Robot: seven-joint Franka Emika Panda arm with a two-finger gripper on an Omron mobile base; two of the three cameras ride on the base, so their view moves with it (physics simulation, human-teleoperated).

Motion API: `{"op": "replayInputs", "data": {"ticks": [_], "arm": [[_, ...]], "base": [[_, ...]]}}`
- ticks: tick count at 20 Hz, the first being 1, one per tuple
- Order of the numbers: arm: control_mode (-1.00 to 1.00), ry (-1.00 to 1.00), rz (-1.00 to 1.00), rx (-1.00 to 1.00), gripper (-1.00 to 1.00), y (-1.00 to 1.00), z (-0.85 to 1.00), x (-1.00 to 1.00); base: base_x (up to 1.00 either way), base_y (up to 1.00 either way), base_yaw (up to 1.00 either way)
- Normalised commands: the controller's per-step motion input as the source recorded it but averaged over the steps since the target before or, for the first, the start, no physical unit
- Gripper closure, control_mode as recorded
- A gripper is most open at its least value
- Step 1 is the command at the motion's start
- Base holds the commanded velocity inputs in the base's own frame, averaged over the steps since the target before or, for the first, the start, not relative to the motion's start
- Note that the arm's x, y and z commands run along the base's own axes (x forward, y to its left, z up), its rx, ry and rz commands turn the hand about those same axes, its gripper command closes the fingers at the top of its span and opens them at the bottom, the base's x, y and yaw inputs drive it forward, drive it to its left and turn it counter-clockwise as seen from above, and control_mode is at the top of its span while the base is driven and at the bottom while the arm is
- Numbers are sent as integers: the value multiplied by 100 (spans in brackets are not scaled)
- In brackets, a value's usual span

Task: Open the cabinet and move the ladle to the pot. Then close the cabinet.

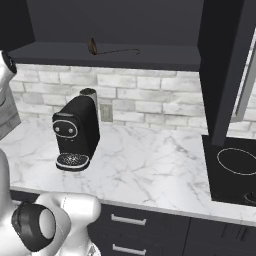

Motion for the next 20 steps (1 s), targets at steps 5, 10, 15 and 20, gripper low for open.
{"op": "replayInputs", "data": {"ticks": [5, 10, 15, 20], "arm": [[-100, -22, 0, -16, -100, -70, 0, -9], [-100, -17, -2, -12, -100, -87, 0, 0], [-100, -16, -4, -10, -100, -87, 0, 5], [-100, -14, -13, -7, -100, -78, 0, 23]], "base": [[0, 0, 0], [0, 0, 0], [0, 0, 0], [0, 0, 0]]}}
